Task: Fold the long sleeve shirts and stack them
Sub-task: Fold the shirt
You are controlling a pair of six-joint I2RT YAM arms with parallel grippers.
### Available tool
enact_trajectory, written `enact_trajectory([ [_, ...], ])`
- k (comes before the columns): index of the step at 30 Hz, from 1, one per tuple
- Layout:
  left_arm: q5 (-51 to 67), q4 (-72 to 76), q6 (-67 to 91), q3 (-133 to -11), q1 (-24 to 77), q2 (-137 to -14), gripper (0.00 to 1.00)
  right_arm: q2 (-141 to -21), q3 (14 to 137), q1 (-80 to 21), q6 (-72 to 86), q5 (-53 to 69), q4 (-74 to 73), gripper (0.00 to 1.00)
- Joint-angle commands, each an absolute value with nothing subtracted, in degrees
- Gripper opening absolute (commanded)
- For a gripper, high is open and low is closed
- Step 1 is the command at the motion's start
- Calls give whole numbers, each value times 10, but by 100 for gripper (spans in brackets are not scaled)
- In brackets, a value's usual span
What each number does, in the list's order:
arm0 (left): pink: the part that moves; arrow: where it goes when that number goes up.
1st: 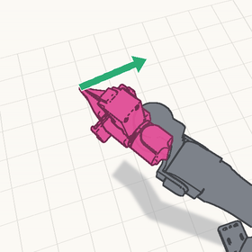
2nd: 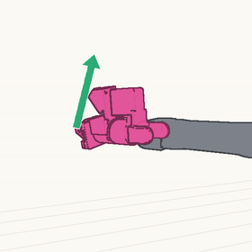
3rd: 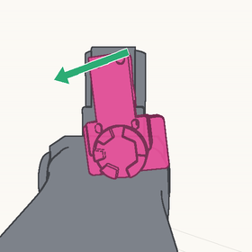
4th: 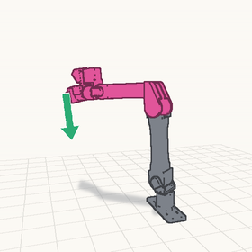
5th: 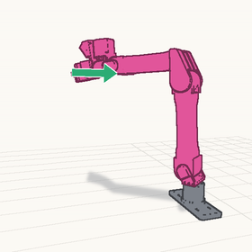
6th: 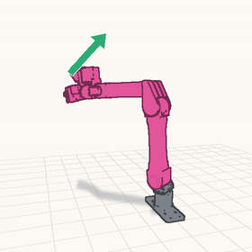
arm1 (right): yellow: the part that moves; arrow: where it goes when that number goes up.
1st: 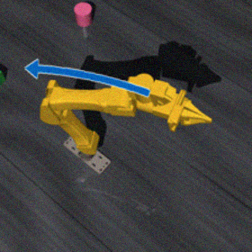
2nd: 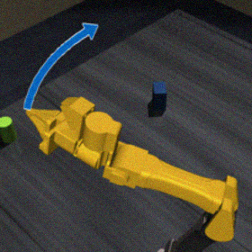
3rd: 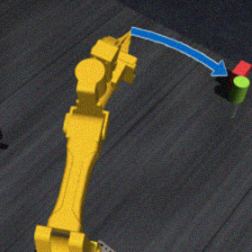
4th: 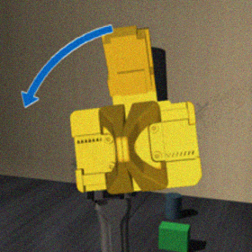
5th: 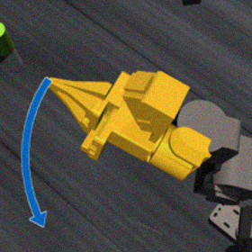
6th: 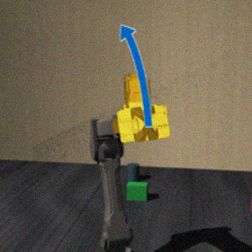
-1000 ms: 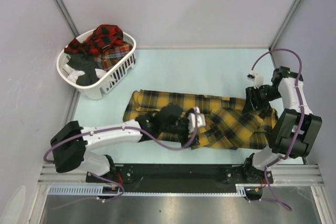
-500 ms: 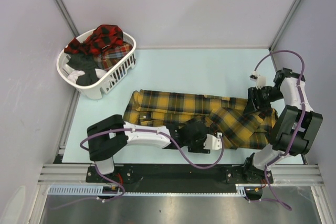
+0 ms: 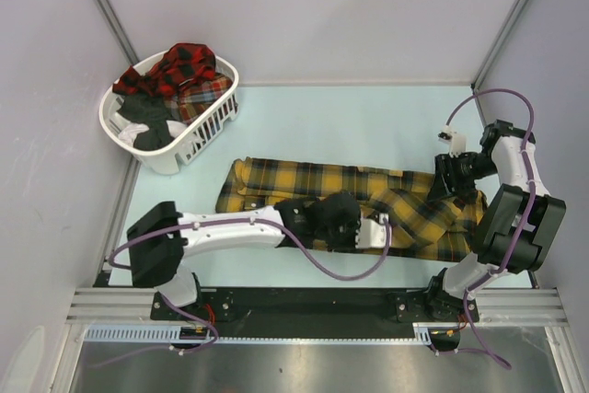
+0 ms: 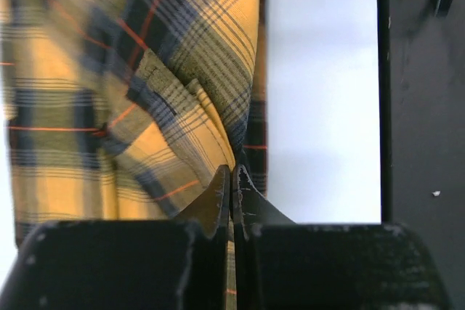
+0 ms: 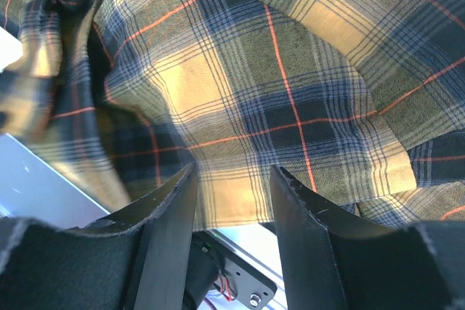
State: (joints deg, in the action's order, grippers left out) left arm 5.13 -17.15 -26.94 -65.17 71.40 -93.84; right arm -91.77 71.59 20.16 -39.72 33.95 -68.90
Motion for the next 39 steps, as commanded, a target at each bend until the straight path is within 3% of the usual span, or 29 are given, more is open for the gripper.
enact_trajectory([
  [1,142,-206,-218,-707,659,-879,0,-922,730,192,-409,353,-683,50],
  [18,265,-205,-215,-707,596,-1008,1,-947,701,127,-439,427,-744,51],
  [26,312,-231,-228,-707,560,-1023,17,-941,675,112,-436,413,-733,51],
  [30,323,-248,-236,-709,559,-1027,36,-943,674,112,-437,405,-734,51],
  [39,314,-255,-244,-709,556,-1031,40,-939,672,124,-442,395,-734,51],
])
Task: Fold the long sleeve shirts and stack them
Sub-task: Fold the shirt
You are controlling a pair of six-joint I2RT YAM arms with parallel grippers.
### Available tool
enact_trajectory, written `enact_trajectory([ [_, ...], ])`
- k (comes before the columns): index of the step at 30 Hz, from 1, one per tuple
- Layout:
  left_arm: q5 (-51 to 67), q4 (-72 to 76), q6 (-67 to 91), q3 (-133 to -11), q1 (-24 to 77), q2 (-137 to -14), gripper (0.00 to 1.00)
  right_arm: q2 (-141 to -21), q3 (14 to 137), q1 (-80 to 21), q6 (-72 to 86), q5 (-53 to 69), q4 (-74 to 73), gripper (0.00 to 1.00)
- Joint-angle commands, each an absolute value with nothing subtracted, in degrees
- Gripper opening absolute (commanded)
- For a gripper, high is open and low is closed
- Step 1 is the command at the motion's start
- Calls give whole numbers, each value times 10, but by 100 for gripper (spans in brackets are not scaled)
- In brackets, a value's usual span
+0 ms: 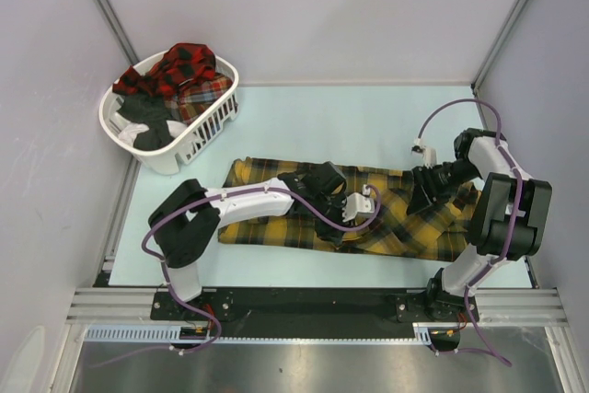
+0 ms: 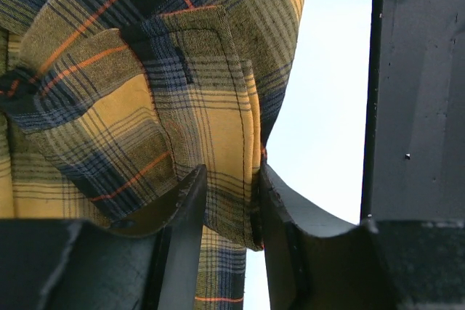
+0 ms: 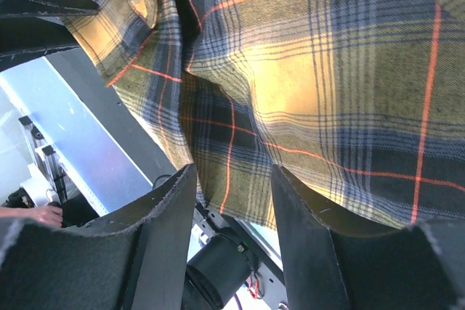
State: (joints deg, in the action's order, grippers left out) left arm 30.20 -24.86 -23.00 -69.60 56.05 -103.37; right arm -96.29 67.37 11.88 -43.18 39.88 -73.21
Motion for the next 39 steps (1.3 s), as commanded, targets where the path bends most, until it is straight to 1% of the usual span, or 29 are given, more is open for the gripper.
enact_trajectory([
  [1,314,-255,-244,-709,555,-1024,40,-939,671,125,-443,394,-734,51],
  [2,317,-256,-245,-710,554,-1021,39,-939,670,125,-444,392,-733,51],
  [3,319,-258,-243,-712,548,-1018,22,-939,670,125,-443,392,-731,51],
  [4,320,-257,-239,-713,546,-1009,11,-939,670,125,-442,391,-730,51],
  [5,322,-252,-232,-715,541,-1004,4,-939,671,125,-441,390,-730,51],
  [6,327,-251,-218,-716,533,-998,0,-939,671,125,-439,390,-729,51],
  [10,360,-257,-175,-731,499,-955,0,-939,679,125,-432,390,-721,52],
  [16,420,-249,-77,-720,400,-890,0,-947,708,123,-404,403,-692,54],
  [20,440,-231,-11,-676,312,-863,0,-974,732,113,-381,397,-670,54],
  [22,443,-208,-4,-654,286,-846,0,-983,737,108,-374,384,-661,54],
  [26,446,-159,36,-587,218,-813,0,-1003,739,90,-358,349,-631,51],
  [32,418,-125,66,-520,172,-796,0,-1033,751,77,-352,310,-624,47],
  [34,401,-105,65,-506,163,-794,0,-1037,758,78,-356,305,-629,47],
  [39,413,-42,81,-468,128,-795,0,-1041,767,88,-363,291,-642,47],
])
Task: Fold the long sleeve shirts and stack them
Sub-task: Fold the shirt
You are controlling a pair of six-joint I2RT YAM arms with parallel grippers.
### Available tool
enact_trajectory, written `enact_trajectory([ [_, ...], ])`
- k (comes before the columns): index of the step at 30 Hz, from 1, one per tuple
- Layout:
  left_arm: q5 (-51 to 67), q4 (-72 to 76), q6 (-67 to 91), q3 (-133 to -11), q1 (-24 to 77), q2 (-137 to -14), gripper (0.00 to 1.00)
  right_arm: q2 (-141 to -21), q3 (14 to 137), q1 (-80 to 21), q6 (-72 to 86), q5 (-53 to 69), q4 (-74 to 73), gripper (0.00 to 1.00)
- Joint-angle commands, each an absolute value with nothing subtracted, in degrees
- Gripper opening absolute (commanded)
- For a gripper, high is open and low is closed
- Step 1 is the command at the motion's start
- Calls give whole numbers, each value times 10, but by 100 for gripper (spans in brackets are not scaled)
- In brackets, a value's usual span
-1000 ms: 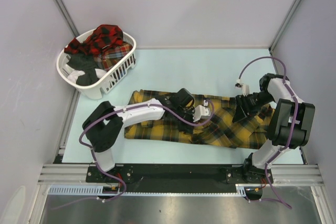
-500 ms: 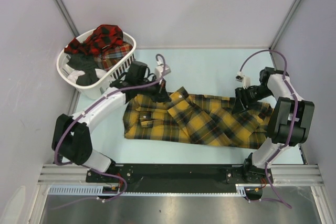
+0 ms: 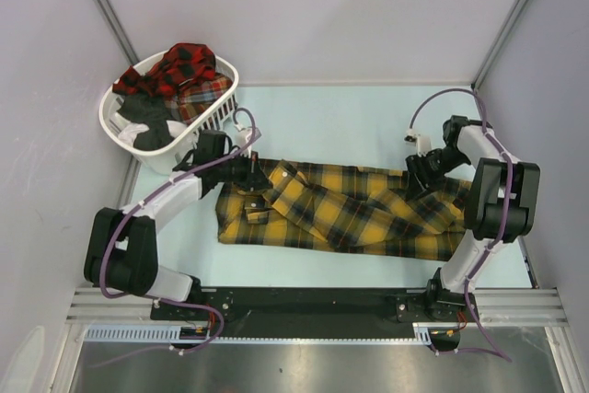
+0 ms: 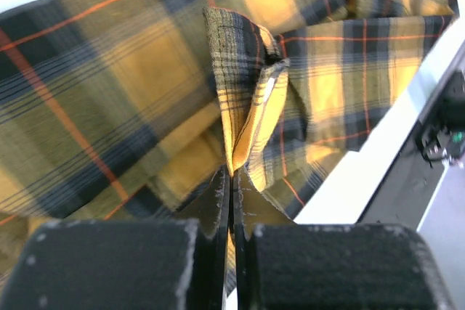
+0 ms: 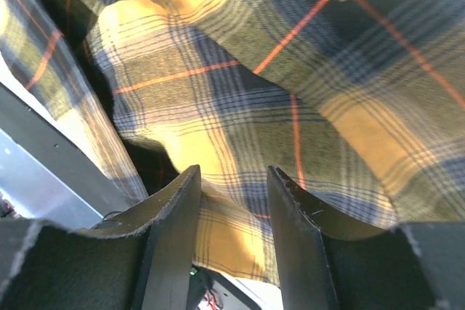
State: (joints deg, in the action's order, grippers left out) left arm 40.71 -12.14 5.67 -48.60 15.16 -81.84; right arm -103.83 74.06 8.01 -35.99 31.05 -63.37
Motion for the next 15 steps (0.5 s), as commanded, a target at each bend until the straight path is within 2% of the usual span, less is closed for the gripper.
enact_trajectory([
  [1,412,-38,81,-464,125,-791,0,-1041,771,91,-365,290,-646,47],
  [15,308,-35,91,-418,85,-847,1,-1017,825,146,-379,287,-705,47],
])
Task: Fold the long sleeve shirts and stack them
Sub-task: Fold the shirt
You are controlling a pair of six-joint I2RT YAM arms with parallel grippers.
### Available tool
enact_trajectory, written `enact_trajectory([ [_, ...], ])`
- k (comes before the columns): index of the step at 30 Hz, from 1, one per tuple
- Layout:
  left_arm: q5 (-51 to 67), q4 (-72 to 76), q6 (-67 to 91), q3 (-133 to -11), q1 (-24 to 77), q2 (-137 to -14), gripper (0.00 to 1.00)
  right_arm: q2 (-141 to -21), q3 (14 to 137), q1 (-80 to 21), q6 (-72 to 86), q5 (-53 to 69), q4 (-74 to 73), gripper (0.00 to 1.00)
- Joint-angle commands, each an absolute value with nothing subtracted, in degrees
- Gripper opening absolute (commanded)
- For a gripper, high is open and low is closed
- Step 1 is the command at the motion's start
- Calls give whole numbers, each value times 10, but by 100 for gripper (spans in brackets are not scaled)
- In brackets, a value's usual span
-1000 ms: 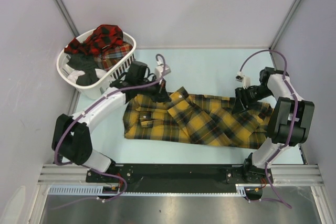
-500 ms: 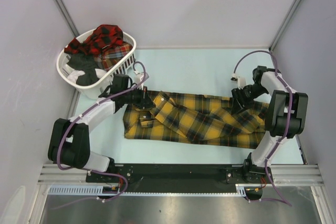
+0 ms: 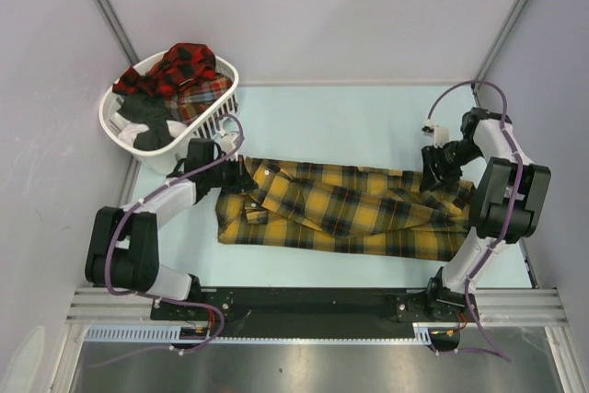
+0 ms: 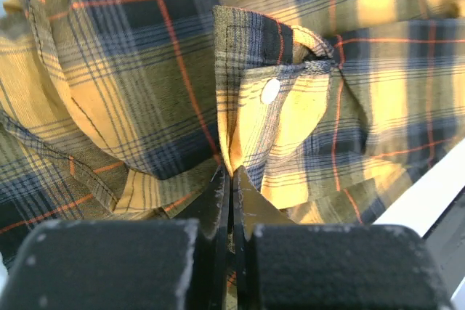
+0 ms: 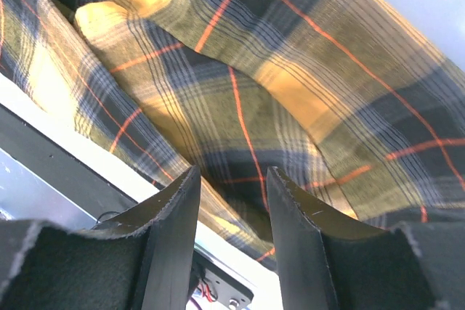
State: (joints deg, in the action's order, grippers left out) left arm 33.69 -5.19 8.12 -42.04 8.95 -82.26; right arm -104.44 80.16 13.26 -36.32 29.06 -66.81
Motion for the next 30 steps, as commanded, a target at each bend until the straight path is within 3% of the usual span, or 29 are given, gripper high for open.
enact_trajectory([
  [1,307,-37,91,-421,85,-855,3,-1013,826,148,-381,287,-707,47],
  [6,281,-109,63,-460,78,-877,33,-966,818,140,-393,287,-721,48],
  [8,292,-143,35,-473,76,-852,38,-955,822,134,-402,303,-742,48],
  [12,363,-195,-108,-508,97,-782,66,-900,805,106,-434,341,-797,47],
  [16,397,-260,-174,-547,165,-797,65,-874,710,34,-401,329,-739,46],
  [21,402,-258,-134,-593,218,-921,60,-911,658,5,-352,283,-630,42],
  [30,339,-271,-89,-645,180,-1068,59,-1031,627,39,-328,148,-527,39],
])
